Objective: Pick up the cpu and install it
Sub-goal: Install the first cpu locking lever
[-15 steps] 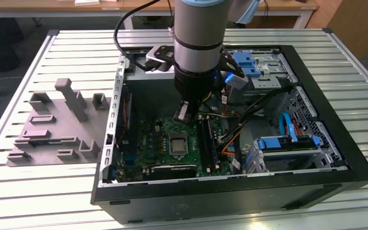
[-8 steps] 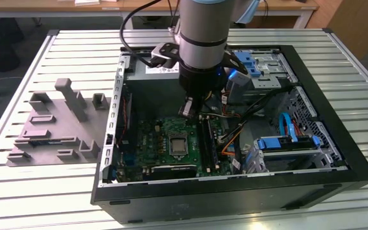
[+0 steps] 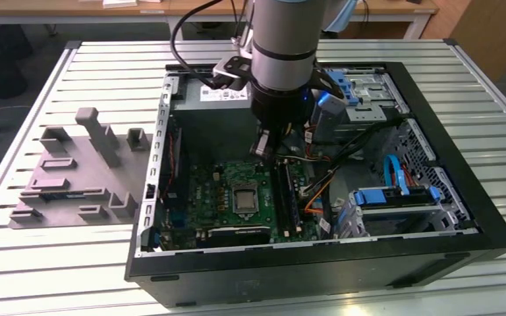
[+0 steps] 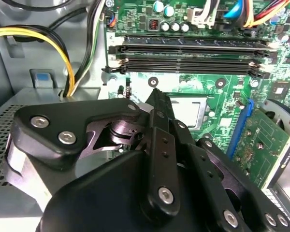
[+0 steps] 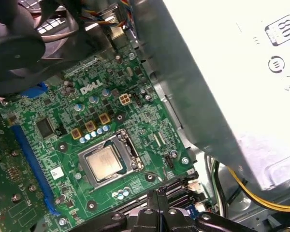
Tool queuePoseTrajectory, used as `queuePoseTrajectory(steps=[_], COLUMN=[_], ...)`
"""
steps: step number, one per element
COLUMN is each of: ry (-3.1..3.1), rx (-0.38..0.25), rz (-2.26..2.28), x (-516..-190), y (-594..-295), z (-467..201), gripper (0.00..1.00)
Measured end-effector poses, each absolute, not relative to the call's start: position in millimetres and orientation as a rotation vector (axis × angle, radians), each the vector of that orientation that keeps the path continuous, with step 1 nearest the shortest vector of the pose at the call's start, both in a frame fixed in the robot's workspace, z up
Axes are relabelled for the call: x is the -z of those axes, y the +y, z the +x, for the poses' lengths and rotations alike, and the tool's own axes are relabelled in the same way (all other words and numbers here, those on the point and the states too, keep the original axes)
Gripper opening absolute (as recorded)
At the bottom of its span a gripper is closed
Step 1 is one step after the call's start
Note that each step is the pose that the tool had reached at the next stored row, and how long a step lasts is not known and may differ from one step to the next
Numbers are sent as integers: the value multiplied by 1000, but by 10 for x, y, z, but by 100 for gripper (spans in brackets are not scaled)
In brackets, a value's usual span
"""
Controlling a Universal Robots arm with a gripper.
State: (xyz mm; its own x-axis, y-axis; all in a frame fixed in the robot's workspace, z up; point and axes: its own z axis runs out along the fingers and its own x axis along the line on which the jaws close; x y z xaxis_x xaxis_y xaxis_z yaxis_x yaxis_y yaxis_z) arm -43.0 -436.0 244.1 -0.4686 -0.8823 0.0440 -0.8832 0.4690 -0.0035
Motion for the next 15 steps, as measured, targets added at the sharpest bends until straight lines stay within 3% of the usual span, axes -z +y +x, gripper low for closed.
queuePoseTrajectory(steps=[15], ry=[-2661], rx=[-40], rz=[1600], x=[-2421], y=[-4227], z=[-411], gripper=[11])
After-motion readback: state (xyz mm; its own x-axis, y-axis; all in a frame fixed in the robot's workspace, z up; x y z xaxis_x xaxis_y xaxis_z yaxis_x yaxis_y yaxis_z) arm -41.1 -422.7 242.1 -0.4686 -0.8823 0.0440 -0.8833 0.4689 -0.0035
